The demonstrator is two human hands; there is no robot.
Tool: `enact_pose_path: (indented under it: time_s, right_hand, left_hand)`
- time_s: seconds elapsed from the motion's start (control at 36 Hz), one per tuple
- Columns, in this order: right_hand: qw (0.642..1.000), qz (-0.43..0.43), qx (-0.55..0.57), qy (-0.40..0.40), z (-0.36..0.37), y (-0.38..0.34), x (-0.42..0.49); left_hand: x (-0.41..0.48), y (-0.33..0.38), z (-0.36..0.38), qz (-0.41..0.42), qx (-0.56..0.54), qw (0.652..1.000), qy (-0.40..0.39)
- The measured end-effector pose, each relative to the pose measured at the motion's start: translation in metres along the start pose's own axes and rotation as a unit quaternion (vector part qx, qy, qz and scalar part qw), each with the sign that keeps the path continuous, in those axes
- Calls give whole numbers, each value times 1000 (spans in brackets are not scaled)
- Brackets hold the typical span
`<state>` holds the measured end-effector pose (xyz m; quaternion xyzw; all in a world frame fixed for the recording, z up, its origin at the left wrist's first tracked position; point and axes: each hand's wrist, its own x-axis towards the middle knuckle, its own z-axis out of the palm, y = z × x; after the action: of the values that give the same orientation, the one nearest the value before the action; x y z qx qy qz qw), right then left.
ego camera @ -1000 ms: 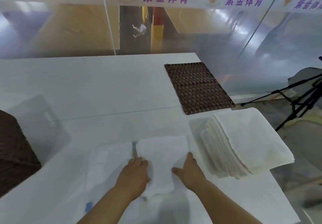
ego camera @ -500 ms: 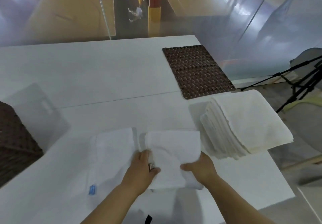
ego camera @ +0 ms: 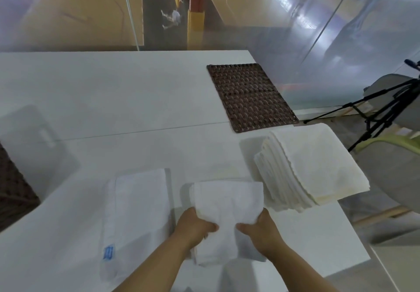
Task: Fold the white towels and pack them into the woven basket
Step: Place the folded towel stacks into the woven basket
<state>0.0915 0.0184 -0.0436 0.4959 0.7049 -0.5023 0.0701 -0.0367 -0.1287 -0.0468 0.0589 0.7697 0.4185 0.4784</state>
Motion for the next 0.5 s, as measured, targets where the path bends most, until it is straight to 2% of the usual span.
enact_pose_path:
  time_s: [0.11,0.19,0.33,0.5]
  right_hand:
    - [999,1,40,4,-3,-4,0]
    - [995,-30,94,12,-5,-16,-2]
    - [980,-137,144,29,-6,-60,-11]
    - [936,-299,184,30,16,-143,-34]
  left_hand:
    - [-7,4,-2,16,-31,999,14]
    - [-17,15,-14,61,-60,996,27]
    - [-43,40,-59,149,-99,982,67]
    - [-95,63,-135,303,-62,936,170]
